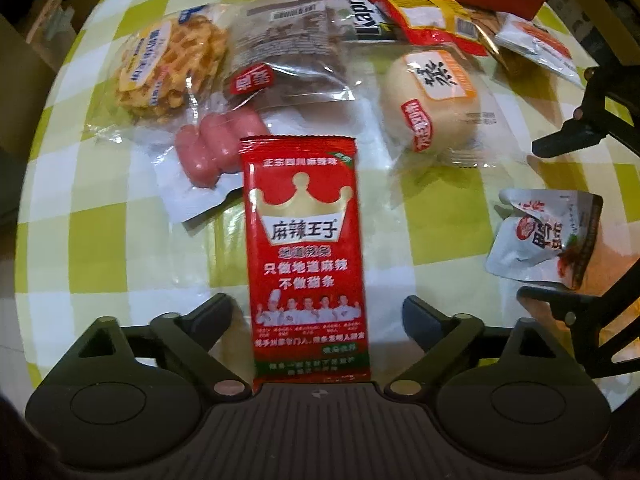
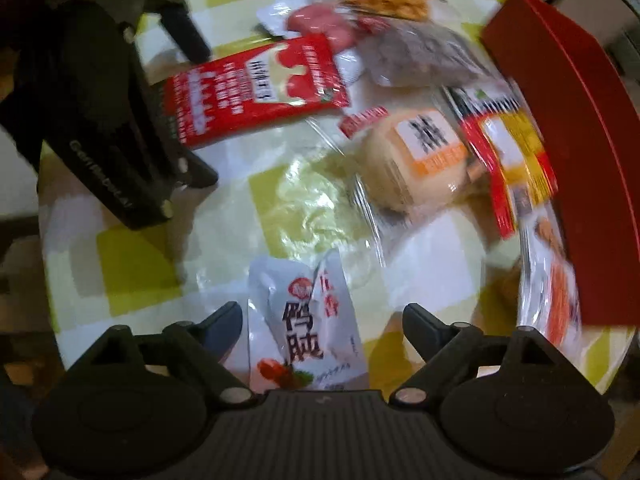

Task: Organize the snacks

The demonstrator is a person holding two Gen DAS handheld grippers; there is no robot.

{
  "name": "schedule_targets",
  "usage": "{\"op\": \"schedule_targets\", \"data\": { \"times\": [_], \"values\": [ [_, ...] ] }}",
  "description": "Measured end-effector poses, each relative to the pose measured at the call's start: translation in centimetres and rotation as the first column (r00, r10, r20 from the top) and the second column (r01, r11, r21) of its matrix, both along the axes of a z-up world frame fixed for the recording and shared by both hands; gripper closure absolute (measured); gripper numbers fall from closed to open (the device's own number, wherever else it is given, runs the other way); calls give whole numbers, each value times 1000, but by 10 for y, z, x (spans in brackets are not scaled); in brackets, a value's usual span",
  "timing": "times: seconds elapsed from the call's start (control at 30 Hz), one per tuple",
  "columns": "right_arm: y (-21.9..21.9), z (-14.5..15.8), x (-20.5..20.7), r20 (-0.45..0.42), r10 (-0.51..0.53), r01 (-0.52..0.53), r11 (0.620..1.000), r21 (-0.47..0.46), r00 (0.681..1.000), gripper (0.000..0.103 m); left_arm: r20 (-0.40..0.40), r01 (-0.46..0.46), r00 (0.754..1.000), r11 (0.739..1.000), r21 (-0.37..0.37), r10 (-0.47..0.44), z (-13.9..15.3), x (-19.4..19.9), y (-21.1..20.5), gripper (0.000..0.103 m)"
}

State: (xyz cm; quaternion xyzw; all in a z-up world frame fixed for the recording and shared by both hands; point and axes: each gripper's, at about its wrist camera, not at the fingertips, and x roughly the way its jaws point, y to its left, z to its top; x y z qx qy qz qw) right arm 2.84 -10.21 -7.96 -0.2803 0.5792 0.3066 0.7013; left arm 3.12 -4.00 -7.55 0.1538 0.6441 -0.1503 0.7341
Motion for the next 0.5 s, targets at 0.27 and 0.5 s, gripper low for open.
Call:
{"op": "schedule_targets", "data": {
  "times": [0.27,0.5],
  "values": [
    [-25,-1,-14,-10,-272,271,958,96,962,25,9,10,1000,1000,16,-10,-4,8,-11,0],
    [-47,10,-25,-27,-410,410,903,129,912,38,6,-58,998,998,-35,58,13,19,-8,47]
  ]
}}
